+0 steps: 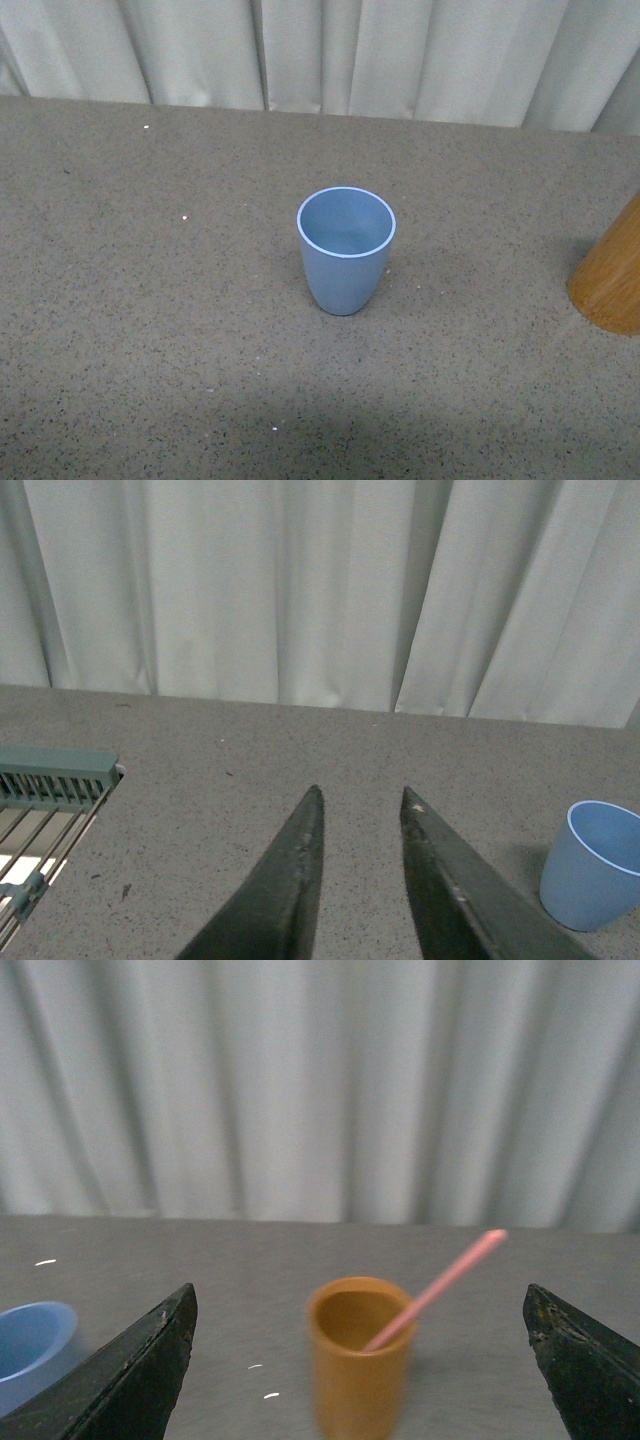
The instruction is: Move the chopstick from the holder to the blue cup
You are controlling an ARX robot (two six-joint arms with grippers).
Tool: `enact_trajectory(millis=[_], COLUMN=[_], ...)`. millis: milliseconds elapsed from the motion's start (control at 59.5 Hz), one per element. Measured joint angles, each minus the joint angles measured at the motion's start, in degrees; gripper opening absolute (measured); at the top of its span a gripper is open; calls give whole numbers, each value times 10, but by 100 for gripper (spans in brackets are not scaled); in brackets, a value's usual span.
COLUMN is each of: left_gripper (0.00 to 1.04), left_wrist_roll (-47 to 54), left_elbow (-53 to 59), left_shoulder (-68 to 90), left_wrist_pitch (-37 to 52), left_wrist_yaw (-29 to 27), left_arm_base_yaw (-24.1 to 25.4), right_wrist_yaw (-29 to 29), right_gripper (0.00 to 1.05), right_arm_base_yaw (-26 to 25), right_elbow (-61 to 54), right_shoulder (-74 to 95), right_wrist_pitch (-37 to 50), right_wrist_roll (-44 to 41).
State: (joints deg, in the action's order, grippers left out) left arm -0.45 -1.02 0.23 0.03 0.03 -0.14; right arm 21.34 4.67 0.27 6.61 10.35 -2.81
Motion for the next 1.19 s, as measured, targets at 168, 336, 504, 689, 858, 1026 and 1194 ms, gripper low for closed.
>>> enact_trajectory(millis=[168, 336, 504, 689, 858, 1026, 1194], left_gripper=[60, 89, 98, 98, 98, 98, 98], left_wrist_roll=[0, 0, 0, 0, 0, 0, 0], left_elbow=[0, 0, 0, 0, 0, 0, 0], left_shoulder=[0, 0, 0, 0, 0, 0, 0], left_wrist_pitch=[0, 0, 0, 0, 0, 0, 0], left_wrist_yaw=[-2, 0, -1, 0, 0, -1, -1], left_arm_base_yaw=[0, 0, 0, 0, 0, 0, 0], right_wrist_yaw=[236, 131, 69, 17, -23, -21, -20], right_gripper=[95, 95, 95, 95, 95, 95, 95], right_arm_base_yaw=[-83, -179, -200, -193, -151, -128, -120], right_elbow=[53, 134, 185, 223, 258, 289, 309], right_shoulder=[203, 340, 434, 508, 555, 577, 623], right_wrist_pitch=[49, 10, -18, -57, -93, -114, -115], right_wrist_roll=[21, 74, 120, 222, 340, 380, 382])
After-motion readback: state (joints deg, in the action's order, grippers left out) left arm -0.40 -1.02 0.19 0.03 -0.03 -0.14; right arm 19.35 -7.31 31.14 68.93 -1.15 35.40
